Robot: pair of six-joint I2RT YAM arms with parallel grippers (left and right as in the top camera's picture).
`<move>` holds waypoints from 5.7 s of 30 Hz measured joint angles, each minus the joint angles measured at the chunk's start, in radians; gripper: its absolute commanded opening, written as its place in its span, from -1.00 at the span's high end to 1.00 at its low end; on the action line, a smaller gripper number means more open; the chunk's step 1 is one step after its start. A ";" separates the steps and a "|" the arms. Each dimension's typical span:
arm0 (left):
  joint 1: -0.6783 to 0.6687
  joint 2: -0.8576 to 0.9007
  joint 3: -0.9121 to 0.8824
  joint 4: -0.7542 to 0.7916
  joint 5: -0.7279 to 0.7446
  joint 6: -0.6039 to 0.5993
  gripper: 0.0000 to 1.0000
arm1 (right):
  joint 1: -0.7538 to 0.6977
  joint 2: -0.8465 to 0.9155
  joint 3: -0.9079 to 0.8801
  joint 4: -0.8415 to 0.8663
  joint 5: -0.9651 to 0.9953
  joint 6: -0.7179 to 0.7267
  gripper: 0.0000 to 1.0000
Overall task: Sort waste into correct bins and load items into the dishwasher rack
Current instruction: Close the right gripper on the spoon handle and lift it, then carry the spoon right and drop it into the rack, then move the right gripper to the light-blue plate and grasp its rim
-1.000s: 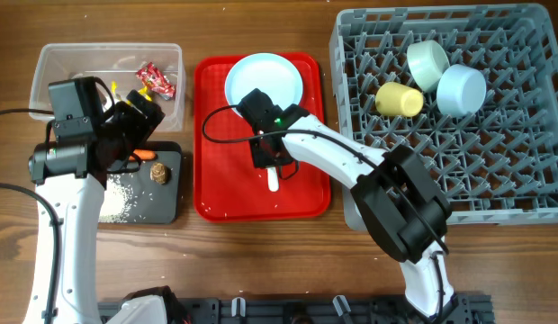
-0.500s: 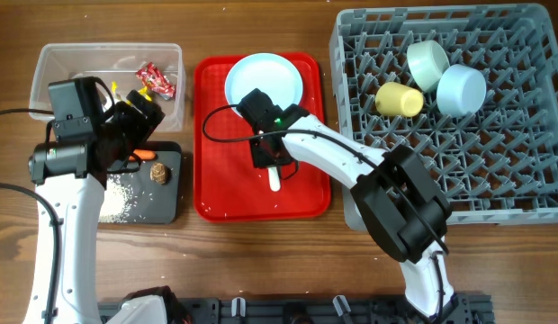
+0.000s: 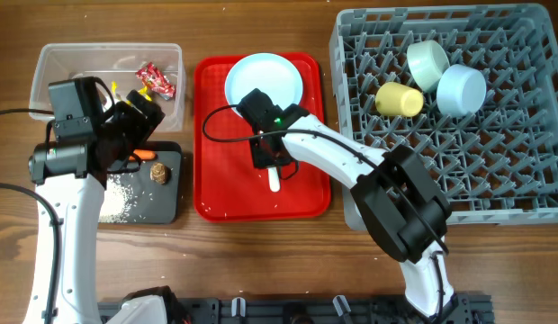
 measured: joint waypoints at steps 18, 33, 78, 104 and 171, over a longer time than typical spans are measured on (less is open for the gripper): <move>0.000 0.000 0.000 0.000 0.000 0.000 -1.00 | 0.000 -0.081 0.005 -0.030 -0.019 -0.047 0.92; 0.000 0.000 0.000 0.000 0.000 0.000 -1.00 | -0.160 -0.332 0.006 -0.191 -0.039 -0.129 0.91; 0.000 0.000 0.000 0.000 0.000 0.000 -1.00 | -0.512 -0.302 -0.094 -0.185 -0.086 -0.432 0.31; 0.000 0.000 0.000 0.000 0.000 0.000 -0.99 | -0.329 -0.344 0.165 -0.156 -0.288 -0.286 0.28; 0.000 0.000 0.000 0.000 0.000 0.000 -1.00 | -0.216 0.156 0.166 0.279 0.245 -0.060 0.52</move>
